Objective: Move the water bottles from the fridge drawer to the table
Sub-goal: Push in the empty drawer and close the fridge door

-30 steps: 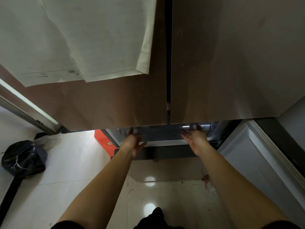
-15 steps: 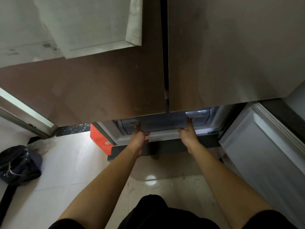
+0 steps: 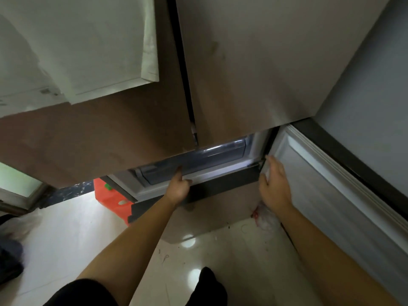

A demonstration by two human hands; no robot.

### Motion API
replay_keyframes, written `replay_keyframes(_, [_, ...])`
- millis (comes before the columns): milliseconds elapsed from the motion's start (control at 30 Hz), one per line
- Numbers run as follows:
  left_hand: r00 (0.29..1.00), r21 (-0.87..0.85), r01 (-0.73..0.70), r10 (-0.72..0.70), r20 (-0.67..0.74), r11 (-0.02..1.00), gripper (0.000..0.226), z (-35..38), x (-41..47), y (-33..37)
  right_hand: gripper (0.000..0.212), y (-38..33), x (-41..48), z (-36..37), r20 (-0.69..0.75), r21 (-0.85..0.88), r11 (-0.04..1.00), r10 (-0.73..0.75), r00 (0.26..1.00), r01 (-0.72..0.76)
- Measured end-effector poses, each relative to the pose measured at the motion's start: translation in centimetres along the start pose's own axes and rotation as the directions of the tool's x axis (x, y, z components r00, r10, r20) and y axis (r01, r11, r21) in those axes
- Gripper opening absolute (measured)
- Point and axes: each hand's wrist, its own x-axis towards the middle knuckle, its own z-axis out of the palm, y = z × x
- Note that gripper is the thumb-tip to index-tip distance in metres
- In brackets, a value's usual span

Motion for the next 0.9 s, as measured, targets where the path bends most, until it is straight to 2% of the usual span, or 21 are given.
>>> replay_keyframes(67, [0.999, 0.016, -0.035, 0.035, 0.016, 0.999, 0.061, 2.3, -1.7, 0.8, 0.054, -0.1, -1.1, -2.6, -0.031, -0.034, 0.998, -0.058, 0.998, 0.057])
replay_keyframes(233, [0.990, -0.064, -0.099, 0.105, 0.099, 0.993, 0.061, 8.9, -7.2, 3.8, 0.046, -0.4, -4.8, -11.6, -0.096, -0.140, 0.961, -0.253, 0.963, 0.238])
replay_keyframes(367, [0.971, -0.111, -0.168, 0.184, 0.155, 0.980, 0.057, 15.4, -13.0, 6.9, 0.037, 1.7, -10.1, -19.3, -0.180, -0.179, 0.957, -0.259, 0.949, 0.227])
replay_keyframes(467, [0.944, -0.167, -0.173, 0.212, 0.251, 0.971, 0.058, 20.7, -18.1, 8.3, 0.031, 4.1, -14.4, -23.8, -0.220, -0.207, 0.958, -0.245, 0.944, 0.200])
replay_keyframes(600, [0.901, -0.317, -0.037, 0.169, 0.400, 0.948, 0.063, 27.1, -24.6, 8.3, 0.028, 7.0, -18.8, -29.3, -0.363, -0.337, 0.935, -0.235, 0.902, 0.109])
replay_keyframes(667, [0.880, -0.341, 0.019, 0.147, 0.453, 0.940, 0.065, 29.7, -27.1, 7.7, 0.039, 9.4, -20.2, -31.9, -0.395, -0.510, 0.855, -0.139, 0.908, -0.091])
replay_keyframes(733, [0.867, -0.365, 0.053, 0.138, 0.478, 0.929, 0.065, 31.6, -29.4, 7.2, 0.064, 11.7, -21.6, -34.1, -0.345, -0.618, 0.709, 0.144, 0.928, -0.340])
replay_keyframes(767, [0.862, -0.375, 0.060, 0.141, 0.486, 0.925, 0.065, 32.4, -30.5, 6.9, 0.076, 12.5, -22.3, -34.8, -0.303, -0.643, 0.657, 0.252, 0.919, -0.393])
replay_keyframes(800, [0.856, -0.375, 0.065, 0.141, 0.498, 0.925, 0.065, 32.9, -31.6, 6.6, 0.083, 13.0, -22.9, -35.2, -0.269, -0.659, 0.641, 0.289, 0.919, -0.395])
replay_keyframes(900, [0.845, -0.354, 0.091, 0.116, 0.523, 0.931, 0.066, 33.4, -33.7, 5.4, 0.084, 12.6, -24.2, -35.1, -0.197, -0.673, 0.669, 0.248, 0.949, -0.315])
